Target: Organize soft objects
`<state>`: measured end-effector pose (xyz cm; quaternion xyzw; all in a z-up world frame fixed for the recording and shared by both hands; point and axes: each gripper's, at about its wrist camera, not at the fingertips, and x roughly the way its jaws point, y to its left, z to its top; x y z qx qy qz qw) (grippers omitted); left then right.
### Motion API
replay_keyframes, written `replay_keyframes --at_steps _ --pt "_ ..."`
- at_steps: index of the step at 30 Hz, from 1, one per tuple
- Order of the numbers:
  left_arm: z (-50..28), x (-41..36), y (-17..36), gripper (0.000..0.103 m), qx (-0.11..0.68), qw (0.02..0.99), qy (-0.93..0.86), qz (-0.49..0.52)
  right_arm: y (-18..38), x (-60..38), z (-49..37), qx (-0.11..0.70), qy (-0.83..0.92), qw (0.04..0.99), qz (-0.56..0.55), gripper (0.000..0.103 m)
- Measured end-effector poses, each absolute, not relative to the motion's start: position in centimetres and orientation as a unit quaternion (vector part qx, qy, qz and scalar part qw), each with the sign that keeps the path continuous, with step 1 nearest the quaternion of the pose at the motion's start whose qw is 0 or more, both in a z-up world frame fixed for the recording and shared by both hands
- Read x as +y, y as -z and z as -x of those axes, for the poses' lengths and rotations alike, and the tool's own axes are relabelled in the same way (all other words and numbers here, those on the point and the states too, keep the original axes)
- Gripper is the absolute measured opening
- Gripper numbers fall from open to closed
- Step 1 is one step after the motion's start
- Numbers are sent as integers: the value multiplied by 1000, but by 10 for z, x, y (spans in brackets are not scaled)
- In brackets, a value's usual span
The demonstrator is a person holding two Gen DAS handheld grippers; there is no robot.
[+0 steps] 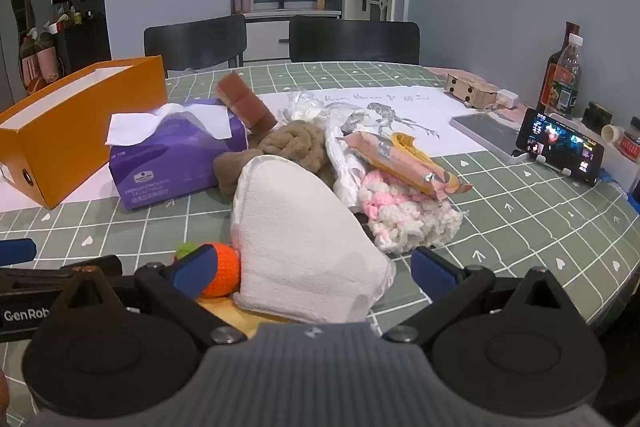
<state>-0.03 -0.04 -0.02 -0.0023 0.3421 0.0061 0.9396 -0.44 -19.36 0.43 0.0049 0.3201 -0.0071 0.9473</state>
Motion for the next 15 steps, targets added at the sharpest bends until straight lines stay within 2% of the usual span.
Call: replay_keyframes --at_steps 15 --pt "2 2 -1 103 347 938 -6 7 -5 -193 4 320 7 947 0 101"
